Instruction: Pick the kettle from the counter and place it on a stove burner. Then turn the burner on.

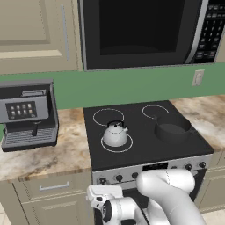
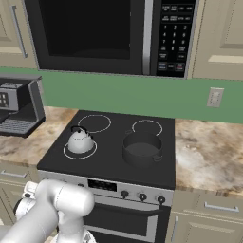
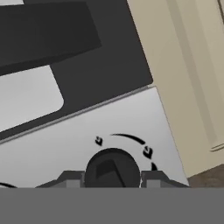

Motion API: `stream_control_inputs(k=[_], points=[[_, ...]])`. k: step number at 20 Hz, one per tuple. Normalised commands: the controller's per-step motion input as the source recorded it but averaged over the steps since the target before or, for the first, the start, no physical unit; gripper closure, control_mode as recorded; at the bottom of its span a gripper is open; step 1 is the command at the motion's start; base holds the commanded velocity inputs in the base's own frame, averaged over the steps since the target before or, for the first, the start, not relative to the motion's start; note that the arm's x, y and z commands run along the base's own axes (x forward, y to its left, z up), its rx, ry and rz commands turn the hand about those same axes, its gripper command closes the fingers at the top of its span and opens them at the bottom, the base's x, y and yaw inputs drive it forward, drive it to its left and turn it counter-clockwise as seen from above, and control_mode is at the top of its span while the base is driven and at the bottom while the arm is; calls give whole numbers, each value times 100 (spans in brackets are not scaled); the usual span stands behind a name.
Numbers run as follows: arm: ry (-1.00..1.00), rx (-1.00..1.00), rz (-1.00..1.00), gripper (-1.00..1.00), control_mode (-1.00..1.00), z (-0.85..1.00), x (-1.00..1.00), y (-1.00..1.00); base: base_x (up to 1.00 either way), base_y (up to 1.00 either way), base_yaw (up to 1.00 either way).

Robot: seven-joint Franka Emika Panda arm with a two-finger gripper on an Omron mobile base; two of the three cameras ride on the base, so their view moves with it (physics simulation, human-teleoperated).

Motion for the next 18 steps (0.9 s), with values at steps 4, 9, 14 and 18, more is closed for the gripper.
stream_control_inputs(k=[4, 9, 14, 18], points=[[0, -16, 1, 100, -100, 2, 0, 0, 0, 0, 0], [-2, -18, 0, 100, -100, 7, 0, 0, 0, 0, 0], [-3, -17, 0, 100, -100, 13, 0, 0, 0, 0, 0], [0, -19, 0, 100, -100, 14, 0, 0, 0, 0, 0]])
